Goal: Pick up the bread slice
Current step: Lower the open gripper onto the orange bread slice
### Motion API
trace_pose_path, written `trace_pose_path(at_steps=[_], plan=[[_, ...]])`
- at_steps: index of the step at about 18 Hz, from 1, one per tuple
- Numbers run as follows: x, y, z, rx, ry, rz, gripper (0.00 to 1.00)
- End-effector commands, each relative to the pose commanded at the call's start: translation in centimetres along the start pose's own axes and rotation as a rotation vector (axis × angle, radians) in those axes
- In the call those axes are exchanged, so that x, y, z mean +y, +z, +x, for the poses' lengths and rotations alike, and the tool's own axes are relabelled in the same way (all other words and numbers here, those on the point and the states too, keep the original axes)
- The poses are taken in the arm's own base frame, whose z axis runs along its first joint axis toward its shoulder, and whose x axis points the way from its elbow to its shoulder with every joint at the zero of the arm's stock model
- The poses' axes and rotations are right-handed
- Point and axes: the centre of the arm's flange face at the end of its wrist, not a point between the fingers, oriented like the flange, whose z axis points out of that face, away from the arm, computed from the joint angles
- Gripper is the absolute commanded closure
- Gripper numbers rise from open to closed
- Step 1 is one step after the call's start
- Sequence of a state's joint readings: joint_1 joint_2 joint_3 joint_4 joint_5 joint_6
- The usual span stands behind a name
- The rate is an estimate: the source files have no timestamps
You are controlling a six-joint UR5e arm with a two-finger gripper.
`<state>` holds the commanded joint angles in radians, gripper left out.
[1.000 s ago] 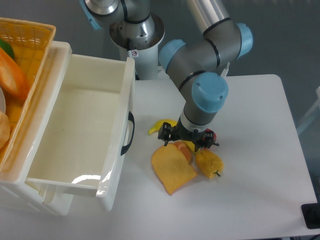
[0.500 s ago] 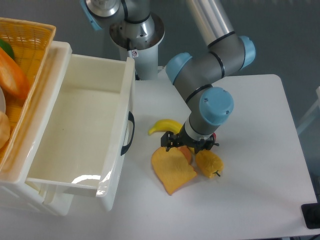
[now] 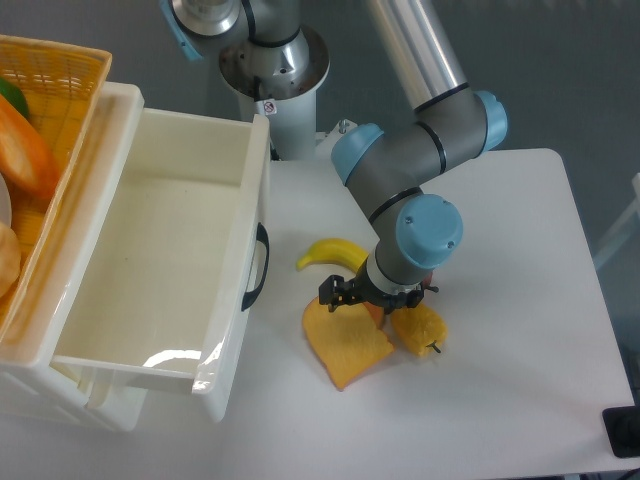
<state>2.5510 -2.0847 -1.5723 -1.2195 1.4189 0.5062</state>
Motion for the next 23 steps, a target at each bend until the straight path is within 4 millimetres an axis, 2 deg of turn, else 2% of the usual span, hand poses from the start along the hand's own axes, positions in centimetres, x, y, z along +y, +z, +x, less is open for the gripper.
trace_pose_path(at_steps=[7, 13, 18, 20, 23], plan=[[-0.2, 0.4, -0.1, 0.0, 0.0, 0.003, 0.0], [-0.9, 1.7, 0.6, -0.006, 0.022, 0.009, 0.0], [-1.0, 1.6, 0.7, -0.008, 0.025, 0.011, 0.0], [-1.2, 1.6, 0.6, -0.01, 0.025, 0.011, 0.02], [-1.2, 1.7, 0.7, -0.01, 0.027, 0.01, 0.11]])
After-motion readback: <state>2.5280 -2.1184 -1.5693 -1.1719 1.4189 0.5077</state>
